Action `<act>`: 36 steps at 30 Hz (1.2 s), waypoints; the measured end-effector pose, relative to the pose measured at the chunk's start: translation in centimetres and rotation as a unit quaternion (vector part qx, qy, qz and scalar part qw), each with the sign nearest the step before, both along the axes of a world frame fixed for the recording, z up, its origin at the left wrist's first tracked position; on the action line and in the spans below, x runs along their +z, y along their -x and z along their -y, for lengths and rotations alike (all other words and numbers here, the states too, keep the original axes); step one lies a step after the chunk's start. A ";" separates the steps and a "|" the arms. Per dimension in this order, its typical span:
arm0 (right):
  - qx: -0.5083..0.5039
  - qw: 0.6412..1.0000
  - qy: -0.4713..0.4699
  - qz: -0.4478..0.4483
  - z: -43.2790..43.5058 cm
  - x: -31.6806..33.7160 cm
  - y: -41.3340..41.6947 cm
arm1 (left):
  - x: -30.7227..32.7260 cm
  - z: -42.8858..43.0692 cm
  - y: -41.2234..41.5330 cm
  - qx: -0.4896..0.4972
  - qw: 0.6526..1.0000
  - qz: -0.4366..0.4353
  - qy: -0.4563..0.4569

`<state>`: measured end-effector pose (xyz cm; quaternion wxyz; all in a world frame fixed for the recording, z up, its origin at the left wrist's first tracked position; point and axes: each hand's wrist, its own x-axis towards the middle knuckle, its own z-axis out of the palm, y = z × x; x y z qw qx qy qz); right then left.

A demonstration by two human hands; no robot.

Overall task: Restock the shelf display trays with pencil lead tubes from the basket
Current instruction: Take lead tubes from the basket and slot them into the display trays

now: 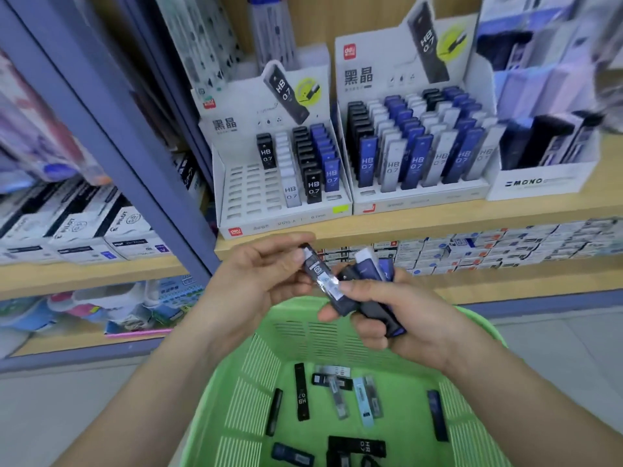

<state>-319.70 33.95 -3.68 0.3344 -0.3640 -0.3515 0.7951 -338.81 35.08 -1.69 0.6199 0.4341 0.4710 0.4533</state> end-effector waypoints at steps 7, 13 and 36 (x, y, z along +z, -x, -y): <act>0.033 0.998 -0.031 0.037 -3.0 7.3 -5.8 | 7.4 -2.4 -3.9 -0.026 0.987 -0.108 -0.114; -0.037 0.982 -0.157 0.098 -4.3 8.7 -10.3 | 10.4 -5.2 -9.4 0.012 0.959 -0.215 -0.185; -0.411 0.898 -0.018 -0.159 -9.1 7.5 -27.4 | 10.8 -15.1 -27.8 -0.036 0.886 -0.293 -0.357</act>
